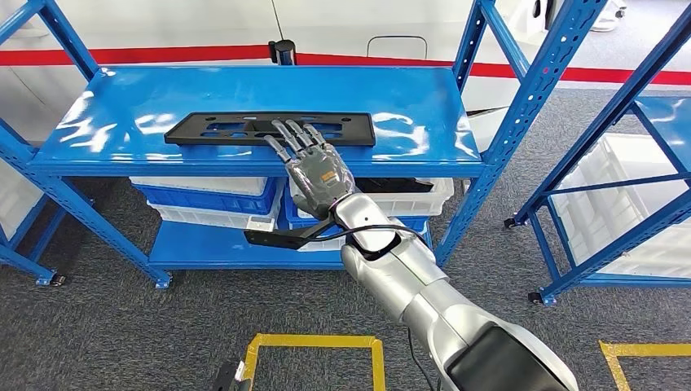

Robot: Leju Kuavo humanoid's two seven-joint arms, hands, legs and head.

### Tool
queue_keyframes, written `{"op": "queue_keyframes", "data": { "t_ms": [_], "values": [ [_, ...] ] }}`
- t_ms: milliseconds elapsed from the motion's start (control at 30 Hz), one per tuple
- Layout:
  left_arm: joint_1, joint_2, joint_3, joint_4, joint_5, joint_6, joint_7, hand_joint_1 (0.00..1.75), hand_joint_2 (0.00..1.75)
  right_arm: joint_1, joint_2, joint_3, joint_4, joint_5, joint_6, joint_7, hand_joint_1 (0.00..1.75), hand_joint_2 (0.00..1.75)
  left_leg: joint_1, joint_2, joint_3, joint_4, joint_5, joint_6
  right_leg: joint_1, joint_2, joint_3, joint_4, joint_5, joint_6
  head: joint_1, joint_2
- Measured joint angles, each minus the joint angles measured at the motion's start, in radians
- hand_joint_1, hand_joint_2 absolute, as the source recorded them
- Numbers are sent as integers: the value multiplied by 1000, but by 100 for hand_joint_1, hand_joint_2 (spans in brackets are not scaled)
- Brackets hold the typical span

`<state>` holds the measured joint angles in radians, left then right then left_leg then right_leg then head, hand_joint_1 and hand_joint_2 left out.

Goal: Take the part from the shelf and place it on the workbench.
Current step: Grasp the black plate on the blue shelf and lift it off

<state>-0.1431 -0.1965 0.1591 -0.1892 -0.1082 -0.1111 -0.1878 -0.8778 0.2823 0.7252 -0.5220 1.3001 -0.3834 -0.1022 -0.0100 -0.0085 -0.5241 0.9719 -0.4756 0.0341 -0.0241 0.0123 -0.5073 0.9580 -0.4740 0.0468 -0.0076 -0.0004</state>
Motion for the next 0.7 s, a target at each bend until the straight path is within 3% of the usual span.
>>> {"op": "queue_keyframes", "data": {
  "t_ms": [467, 700],
  "values": [
    [0, -3, 1, 0, 4, 4, -3, 0, 0, -5, 12, -12, 15, 5, 0, -7, 0, 175, 0, 0, 0, 0, 0, 0, 0, 0, 0, 0, 0, 0, 0, 0],
    [0, -3, 1, 0, 4, 5, -4, 0, 0, -6, 15, -13, 18, 5, 2, -8, 0, 175, -4, -1, -7, 11, -2, 2, -8, 0, -4, -2, 4, 6, 0, 0]
  ]
}}
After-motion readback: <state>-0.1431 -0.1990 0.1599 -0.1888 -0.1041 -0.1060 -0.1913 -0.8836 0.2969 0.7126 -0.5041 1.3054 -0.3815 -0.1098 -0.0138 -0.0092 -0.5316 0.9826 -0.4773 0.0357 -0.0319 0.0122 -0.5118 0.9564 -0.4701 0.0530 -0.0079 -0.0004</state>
